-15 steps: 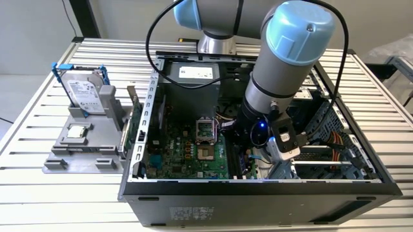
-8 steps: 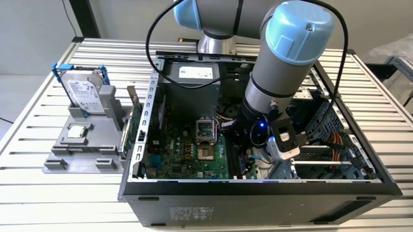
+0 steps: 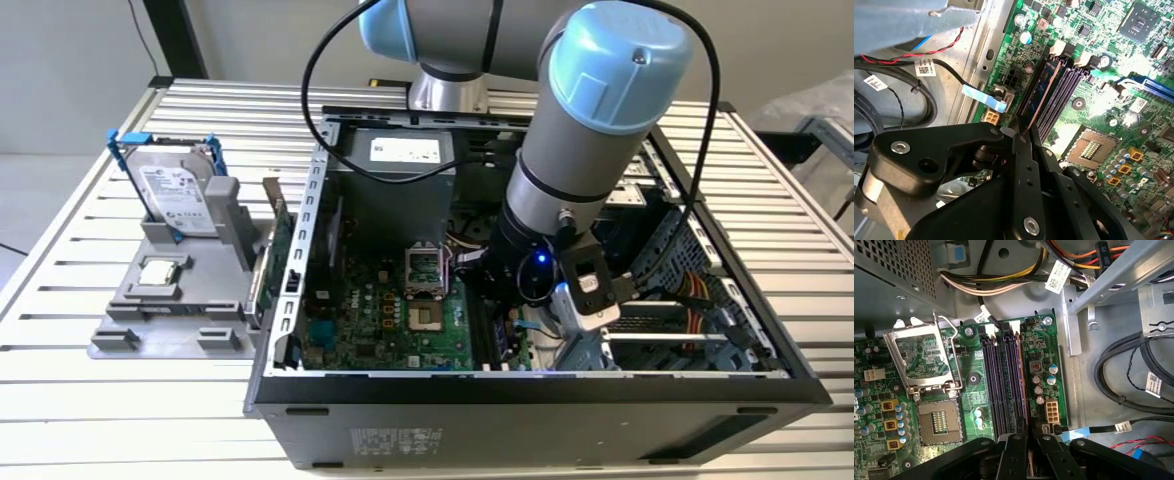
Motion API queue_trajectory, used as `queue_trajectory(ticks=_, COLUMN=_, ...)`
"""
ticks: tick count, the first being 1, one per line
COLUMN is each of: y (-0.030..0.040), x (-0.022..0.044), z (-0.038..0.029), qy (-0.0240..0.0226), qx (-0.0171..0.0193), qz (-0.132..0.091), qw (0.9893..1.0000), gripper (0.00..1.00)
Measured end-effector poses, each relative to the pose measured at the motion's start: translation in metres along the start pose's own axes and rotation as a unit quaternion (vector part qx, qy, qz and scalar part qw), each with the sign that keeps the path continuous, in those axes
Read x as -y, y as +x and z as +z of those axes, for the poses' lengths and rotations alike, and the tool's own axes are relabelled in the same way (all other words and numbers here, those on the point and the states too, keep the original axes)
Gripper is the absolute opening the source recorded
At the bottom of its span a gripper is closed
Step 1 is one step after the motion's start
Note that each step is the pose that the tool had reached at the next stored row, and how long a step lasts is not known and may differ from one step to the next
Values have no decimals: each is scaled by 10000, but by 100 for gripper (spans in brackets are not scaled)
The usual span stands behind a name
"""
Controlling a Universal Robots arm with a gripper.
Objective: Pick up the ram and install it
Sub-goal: 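Insert the ram into the slot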
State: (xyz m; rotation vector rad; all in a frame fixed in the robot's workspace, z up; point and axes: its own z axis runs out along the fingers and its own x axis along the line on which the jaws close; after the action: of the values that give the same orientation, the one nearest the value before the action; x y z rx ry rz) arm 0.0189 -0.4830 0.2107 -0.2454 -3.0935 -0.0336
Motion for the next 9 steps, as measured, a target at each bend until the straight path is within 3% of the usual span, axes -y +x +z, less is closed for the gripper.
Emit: queue_trajectory(ticks=9, y=0, x=0, z=4, qy=2, qx=0, qz=0, qw=10000, gripper=0)
